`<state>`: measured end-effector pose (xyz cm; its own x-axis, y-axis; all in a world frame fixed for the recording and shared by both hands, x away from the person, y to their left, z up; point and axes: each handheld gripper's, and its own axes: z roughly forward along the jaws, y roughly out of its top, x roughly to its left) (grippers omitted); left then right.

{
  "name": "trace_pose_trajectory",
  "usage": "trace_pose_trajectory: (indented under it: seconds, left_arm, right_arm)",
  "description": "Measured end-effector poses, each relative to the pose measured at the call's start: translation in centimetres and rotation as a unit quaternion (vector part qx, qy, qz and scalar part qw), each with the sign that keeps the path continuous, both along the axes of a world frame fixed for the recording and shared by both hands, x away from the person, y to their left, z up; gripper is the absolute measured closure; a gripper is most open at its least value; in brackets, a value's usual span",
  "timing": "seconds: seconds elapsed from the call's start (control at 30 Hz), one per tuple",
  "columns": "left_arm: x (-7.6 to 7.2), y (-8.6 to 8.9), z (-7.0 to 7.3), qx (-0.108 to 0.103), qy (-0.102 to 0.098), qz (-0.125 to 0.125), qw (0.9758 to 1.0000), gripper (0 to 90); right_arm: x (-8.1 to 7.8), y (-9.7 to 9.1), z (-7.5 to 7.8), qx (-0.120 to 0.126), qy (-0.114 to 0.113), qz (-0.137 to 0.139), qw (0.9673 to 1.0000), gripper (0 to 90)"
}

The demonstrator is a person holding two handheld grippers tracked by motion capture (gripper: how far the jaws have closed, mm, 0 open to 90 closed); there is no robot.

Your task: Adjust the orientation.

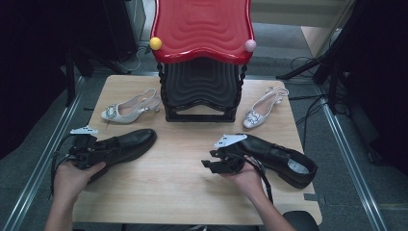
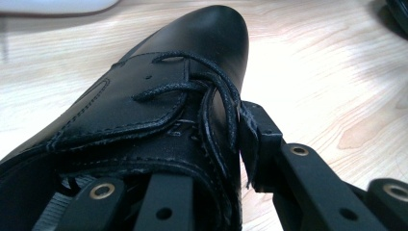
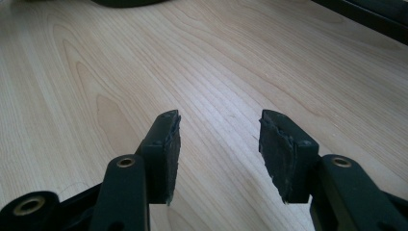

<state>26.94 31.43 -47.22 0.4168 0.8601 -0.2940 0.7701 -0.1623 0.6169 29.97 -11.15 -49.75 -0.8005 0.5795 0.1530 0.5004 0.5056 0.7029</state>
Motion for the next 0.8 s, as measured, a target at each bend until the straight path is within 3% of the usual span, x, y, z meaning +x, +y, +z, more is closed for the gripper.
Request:
trace_pose_trajectory:
  seconds: [0.3,0.67,0.8]
  left_arm:
    - [1.3,-3.8,0.8,-0.017,-0.009,-0.06,0.998,74.6]
    - [2.8,-8.9,1.2,-0.02,-0.013,-0.118,0.9928,74.4]
    - [3.2,-10.8,1.3,-0.017,-0.014,-0.143,0.9895,74.4]
  right_arm:
    - [-0.7,-1.1,0.0,0.006,-0.007,-0.014,0.9999,50.4]
    - [-1.5,-2.6,-0.1,0.005,-0.008,-0.04,0.9992,49.9]
    - [-1.9,-3.1,-0.2,0.003,-0.007,-0.048,0.9988,49.6]
